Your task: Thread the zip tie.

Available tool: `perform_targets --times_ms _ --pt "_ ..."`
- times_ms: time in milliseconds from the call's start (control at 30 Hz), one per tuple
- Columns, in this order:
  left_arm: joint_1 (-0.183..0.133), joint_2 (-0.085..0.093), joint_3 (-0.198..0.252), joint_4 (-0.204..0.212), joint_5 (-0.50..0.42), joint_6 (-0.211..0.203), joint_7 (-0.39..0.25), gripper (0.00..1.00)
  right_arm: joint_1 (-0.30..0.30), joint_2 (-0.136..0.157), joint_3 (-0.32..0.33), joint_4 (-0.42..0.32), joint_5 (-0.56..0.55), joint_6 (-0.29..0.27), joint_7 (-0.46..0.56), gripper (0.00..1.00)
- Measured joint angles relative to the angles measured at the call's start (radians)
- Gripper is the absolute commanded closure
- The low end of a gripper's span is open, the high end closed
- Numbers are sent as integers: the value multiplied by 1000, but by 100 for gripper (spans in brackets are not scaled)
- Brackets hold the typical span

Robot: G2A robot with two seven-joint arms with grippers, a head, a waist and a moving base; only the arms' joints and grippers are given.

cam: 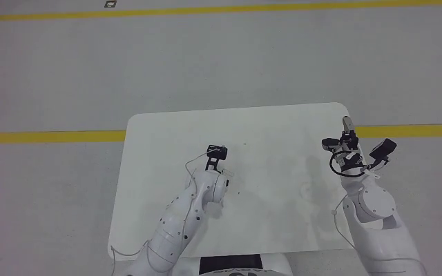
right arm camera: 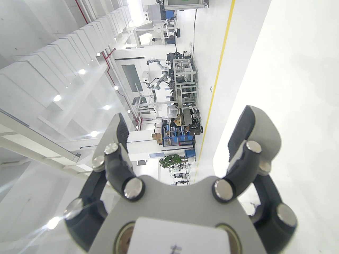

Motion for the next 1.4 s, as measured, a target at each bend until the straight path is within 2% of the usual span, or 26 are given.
perform_targets --times_ms 367,767,1000,1233,1400 --pt "4 6 12 -19 10 8 -7 85 0 0 0 0 0 0 0 0" --pt "-11 9 18 4 5 18 -11 77 0 0 0 0 0 0 0 0" --pt "-23 9 23 25 -4 23 -9 81 0 0 0 0 0 0 0 0" --pt "-34 9 28 45 -13 27 -5 97 0 0 0 0 0 0 0 0" --pt "-38 10 28 52 -16 27 -4 100 0 0 0 0 0 0 0 0"
